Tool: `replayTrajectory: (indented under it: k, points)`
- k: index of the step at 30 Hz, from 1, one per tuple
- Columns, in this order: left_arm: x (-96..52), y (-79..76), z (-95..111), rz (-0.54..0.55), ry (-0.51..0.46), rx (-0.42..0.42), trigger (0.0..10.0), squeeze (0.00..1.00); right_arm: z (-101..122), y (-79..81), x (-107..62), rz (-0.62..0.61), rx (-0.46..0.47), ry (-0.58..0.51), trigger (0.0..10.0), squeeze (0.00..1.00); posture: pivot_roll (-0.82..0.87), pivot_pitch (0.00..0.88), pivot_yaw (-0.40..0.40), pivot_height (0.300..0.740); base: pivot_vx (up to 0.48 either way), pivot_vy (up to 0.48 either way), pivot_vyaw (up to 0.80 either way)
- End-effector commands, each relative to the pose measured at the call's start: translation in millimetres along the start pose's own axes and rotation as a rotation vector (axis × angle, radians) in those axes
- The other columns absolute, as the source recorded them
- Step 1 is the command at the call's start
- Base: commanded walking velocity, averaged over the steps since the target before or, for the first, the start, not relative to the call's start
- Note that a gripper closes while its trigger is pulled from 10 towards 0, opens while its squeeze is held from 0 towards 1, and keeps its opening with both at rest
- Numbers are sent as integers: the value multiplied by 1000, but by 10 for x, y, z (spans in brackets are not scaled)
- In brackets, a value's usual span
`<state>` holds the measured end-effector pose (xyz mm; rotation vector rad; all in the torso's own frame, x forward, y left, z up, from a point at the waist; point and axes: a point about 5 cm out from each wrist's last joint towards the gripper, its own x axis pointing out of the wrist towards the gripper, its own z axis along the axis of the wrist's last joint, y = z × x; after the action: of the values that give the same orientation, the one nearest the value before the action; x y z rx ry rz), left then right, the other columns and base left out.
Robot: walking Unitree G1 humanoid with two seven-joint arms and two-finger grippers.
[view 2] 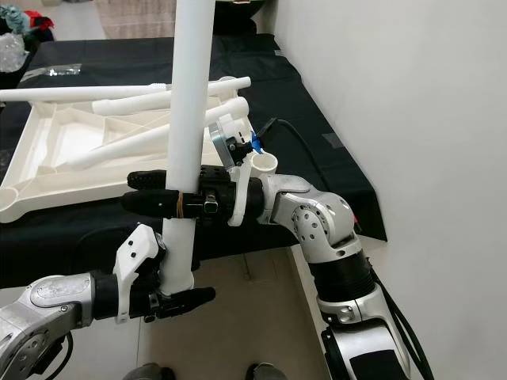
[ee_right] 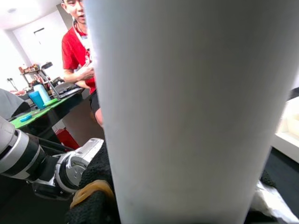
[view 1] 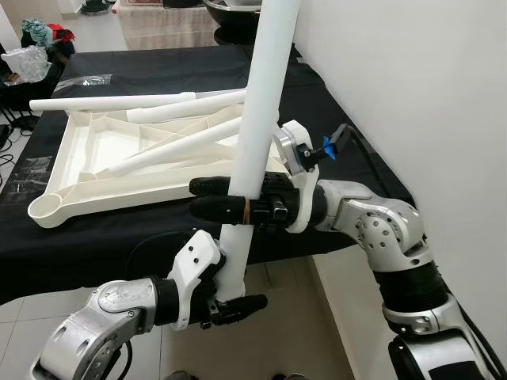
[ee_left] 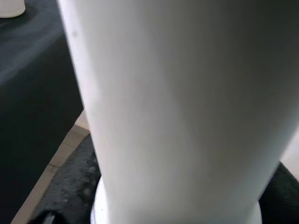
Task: Building children table
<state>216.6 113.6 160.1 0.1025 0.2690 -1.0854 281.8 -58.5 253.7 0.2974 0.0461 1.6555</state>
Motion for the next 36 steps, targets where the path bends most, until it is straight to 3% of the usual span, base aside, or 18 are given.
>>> replayTrajectory:
  k: [1, 2, 8, 10, 13, 14, 21, 23, 26, 35, 36]
  points:
    - [13, 30, -72, 21, 57, -5, 10000, 784, 36, 106, 79, 81, -14, -16, 0, 0, -7, 115, -19, 740, 0, 0, 0]
    - [12, 50, -57, 31, 43, -4, 10000, 1000, 35, 105, 78, 79, -12, -16, 0, 0, -7, 115, -19, 740, 0, 0, 0]
    - [11, 92, -31, 61, 26, 5, 10000, 1000, 26, 109, 67, 77, -14, -14, 0, 0, 6, 110, -21, 740, 0, 0, 0]
    - [18, 177, -2, 153, 24, 44, 10000, 1000, 28, 90, 44, 69, -16, -17, 0, 0, 14, 113, -26, 740, 0, 0, 0]
    - [-5, 207, 45, 176, 15, 70, 10000, 1000, 43, 46, 19, 49, -25, -19, 0, 0, 13, 114, -27, 740, 0, 0, 0]
    - [-11, 213, 70, 182, 6, 70, 10000, 0, 55, 20, 6, 34, -35, -19, 0, 0, 11, 111, -29, 740, 0, 0, 0]
    - [-14, 147, 206, 154, -44, 87, 10000, 0, 135, -224, -158, -139, -124, 13, 0, 0, 17, 86, -36, 740, 0, 0, 0]
    - [-19, 172, 204, 198, -31, 117, 10000, 0, 179, -336, -250, -235, -161, 20, 0, 0, 21, 72, -37, 740, 0, 0, 0]
    - [-22, 192, 199, 226, -23, 133, 10000, 0, 200, -384, -290, -280, -177, 22, 0, 0, 21, 72, -37, 740, 0, 0, 0]
    - [-95, 441, 251, 488, -19, 233, 10000, 0, 449, -580, -623, -530, -291, -9, 0, 0, 22, 69, -42, 740, 0, 0, 0]
    - [-119, 497, 294, 559, -46, 241, 10000, 0, 488, -619, -670, -608, -328, -5, 0, 0, 23, 76, -40, 740, 0, 0, 0]
